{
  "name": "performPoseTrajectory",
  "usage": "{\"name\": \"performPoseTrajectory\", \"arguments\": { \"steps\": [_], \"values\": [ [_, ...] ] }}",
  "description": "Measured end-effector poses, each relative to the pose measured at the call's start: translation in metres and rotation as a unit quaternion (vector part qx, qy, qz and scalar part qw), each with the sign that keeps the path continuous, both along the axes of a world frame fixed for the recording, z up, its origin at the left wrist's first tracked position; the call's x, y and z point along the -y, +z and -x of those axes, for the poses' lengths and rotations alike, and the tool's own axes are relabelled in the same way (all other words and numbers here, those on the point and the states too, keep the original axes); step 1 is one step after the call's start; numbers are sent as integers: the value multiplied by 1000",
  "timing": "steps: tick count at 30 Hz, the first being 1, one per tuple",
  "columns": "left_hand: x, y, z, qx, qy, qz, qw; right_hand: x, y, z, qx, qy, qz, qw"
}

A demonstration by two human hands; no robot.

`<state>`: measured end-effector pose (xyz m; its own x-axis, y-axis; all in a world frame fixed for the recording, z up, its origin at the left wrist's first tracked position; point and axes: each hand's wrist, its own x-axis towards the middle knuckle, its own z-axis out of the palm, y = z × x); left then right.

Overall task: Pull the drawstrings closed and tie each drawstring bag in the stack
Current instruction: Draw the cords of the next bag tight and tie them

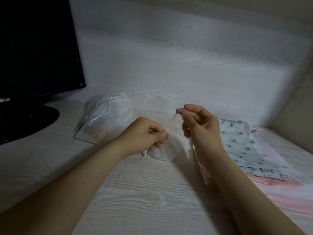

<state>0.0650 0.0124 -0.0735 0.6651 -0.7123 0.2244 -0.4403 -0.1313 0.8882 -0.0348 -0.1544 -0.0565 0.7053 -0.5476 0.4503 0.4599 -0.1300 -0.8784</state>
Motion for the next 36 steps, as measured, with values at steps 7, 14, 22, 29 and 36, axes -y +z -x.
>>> {"name": "performPoseTrajectory", "arguments": {
  "steps": [7,14,22,29,36],
  "values": [
    [-1,1,5,-53,42,48,997,-1,-8,-2,-56,-58,223,971],
    [-1,0,2,-61,44,44,996,-5,-16,-6,-66,-104,433,893],
    [0,-4,-2,-78,28,87,993,3,-19,-9,-114,-121,437,884],
    [0,-1,3,-68,47,77,994,-6,-16,-5,-77,-144,445,880],
    [1,1,3,-87,53,71,992,-8,-14,-7,-52,-130,493,859]
  ]
}}
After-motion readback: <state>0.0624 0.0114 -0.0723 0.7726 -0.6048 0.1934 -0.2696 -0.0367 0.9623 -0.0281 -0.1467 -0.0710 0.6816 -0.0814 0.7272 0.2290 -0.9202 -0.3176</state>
